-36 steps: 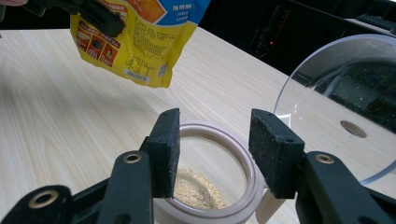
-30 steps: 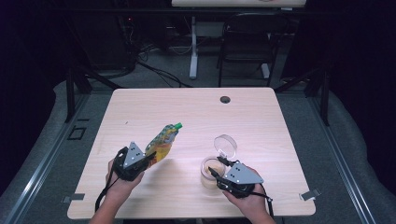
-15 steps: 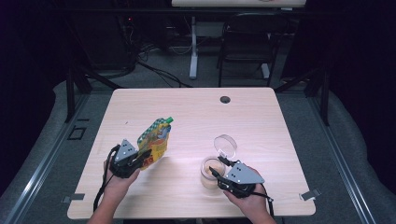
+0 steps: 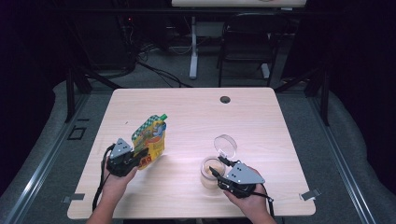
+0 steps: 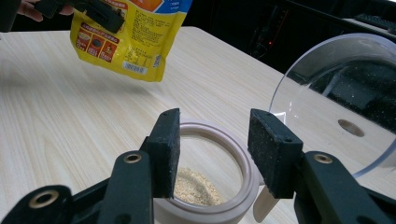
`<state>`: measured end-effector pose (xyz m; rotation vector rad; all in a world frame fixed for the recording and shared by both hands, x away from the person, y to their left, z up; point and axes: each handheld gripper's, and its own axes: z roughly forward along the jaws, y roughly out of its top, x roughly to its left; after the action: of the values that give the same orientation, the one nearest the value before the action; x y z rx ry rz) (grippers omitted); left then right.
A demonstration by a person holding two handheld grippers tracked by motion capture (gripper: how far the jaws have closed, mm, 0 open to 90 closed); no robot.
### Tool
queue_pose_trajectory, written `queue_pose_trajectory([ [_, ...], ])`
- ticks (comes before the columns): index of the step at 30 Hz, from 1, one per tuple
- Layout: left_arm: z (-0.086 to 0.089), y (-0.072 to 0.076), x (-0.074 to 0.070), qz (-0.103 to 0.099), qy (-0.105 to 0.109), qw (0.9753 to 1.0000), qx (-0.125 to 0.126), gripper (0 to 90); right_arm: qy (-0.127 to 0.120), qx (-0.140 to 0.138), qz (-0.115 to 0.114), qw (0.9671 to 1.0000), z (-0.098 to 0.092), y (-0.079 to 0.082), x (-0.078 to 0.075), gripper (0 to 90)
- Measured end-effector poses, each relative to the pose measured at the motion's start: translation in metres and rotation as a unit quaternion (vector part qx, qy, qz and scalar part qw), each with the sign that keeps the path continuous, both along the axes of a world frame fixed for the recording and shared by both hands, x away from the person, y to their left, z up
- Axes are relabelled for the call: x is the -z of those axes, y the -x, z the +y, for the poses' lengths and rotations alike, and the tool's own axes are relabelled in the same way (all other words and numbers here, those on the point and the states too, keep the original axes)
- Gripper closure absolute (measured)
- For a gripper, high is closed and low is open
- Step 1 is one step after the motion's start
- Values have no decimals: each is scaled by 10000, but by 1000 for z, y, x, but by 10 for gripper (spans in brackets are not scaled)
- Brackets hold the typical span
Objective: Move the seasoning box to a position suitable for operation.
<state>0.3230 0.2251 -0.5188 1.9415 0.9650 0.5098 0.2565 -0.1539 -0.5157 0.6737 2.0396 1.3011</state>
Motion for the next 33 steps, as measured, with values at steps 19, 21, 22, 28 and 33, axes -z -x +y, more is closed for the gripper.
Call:
queue_pose_trajectory([
  [19,4,-5,8,126,103,9999,-52,887,-52,10,44,10000,-1,0,-1,540],
  [21,4,-6,9,125,70,9999,-51,886,-46,5,47,10000,-1,-1,0,540],
  [22,4,-6,10,135,63,9999,-54,886,-55,2,55,10000,-1,-1,0,540],
  [28,3,-7,14,190,-49,9998,-45,883,-85,1,54,9999,-1,0,0,540],
  [33,5,-8,16,208,25,9997,-84,878,-64,2,53,10000,-1,-1,0,540],
])
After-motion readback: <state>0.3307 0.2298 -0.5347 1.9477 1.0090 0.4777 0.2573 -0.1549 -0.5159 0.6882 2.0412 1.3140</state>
